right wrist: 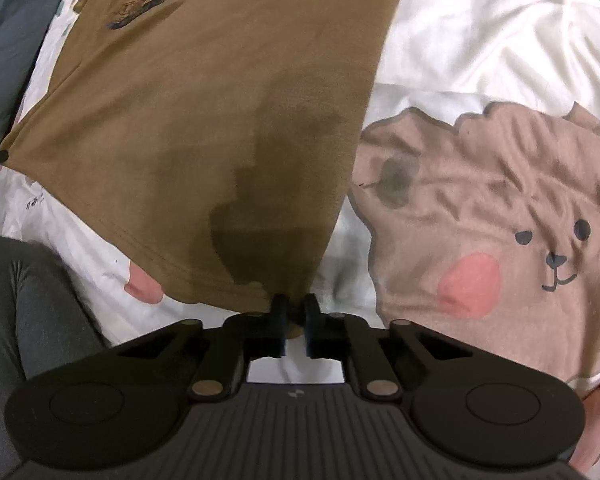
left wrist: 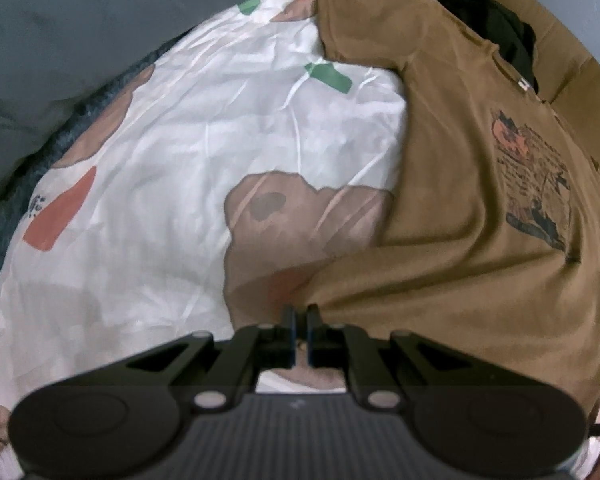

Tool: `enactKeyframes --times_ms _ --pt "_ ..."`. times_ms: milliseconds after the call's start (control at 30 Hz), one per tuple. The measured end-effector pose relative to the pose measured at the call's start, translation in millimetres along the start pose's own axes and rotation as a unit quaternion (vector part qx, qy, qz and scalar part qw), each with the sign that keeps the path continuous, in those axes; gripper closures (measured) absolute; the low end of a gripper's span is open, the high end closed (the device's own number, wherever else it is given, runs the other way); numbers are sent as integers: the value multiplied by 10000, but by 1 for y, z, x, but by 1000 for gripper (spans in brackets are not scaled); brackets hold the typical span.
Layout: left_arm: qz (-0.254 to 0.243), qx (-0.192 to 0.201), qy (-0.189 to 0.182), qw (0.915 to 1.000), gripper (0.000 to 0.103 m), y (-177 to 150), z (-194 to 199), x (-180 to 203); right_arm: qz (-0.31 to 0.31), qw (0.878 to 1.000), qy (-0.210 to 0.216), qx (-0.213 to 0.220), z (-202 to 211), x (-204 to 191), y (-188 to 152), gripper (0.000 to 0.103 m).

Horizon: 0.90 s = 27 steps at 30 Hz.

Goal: Fold clothes

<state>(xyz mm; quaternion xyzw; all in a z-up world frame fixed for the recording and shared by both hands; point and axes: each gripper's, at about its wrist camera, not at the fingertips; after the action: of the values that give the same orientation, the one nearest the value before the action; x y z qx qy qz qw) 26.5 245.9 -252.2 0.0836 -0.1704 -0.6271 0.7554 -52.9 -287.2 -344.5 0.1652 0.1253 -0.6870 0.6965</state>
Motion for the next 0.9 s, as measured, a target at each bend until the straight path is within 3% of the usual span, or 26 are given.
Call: enactKeyframes --times_ms 400,900 --pt "-4 -181 -325 9993 98 -27 14 2 434 9978 -298 -403 59 10 17 96" --pt "-165 -342 -26 9993 97 -43 -14 1 407 9965 -470 -551 30 7 4 97"
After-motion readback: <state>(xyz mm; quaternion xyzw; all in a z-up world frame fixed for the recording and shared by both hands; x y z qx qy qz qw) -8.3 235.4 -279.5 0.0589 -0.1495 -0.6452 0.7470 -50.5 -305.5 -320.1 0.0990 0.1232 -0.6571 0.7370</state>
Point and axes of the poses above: each gripper's, at about its wrist camera, not at the fingertips, and z roughly against the way its jaws point, x to its right, y to its top, and after that the axes turned 1 degree about x, right-handed
